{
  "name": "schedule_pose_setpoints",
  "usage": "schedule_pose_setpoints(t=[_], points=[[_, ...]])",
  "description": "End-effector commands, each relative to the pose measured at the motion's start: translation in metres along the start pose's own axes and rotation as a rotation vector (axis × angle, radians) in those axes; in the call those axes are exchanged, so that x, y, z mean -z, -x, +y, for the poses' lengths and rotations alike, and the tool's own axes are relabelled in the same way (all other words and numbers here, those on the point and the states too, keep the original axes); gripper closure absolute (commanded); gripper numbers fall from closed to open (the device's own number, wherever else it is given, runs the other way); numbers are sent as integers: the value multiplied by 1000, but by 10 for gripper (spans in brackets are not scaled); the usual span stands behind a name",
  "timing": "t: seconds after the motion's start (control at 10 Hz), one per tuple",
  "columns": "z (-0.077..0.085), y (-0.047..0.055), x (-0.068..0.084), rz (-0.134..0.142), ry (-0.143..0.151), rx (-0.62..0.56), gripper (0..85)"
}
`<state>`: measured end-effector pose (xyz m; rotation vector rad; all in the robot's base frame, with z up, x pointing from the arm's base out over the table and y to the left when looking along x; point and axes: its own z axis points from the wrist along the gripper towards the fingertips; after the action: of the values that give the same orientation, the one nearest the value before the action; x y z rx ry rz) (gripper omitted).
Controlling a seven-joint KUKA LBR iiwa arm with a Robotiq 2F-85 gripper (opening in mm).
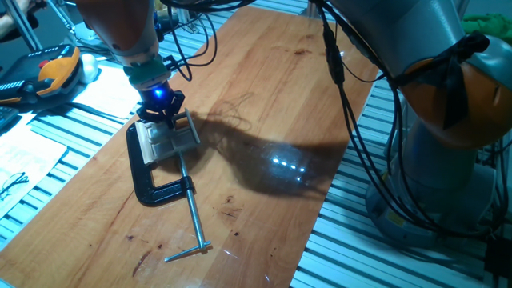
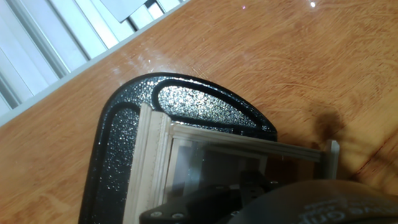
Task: Close a sliding window
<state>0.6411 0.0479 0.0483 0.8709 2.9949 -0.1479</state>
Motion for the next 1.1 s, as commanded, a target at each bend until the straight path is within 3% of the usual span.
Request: schedule_pose_setpoints(t=[0.0, 1.0], points=[[-1, 0, 0, 0, -1, 0, 850], [-6, -2, 1, -1, -11, 7, 850]])
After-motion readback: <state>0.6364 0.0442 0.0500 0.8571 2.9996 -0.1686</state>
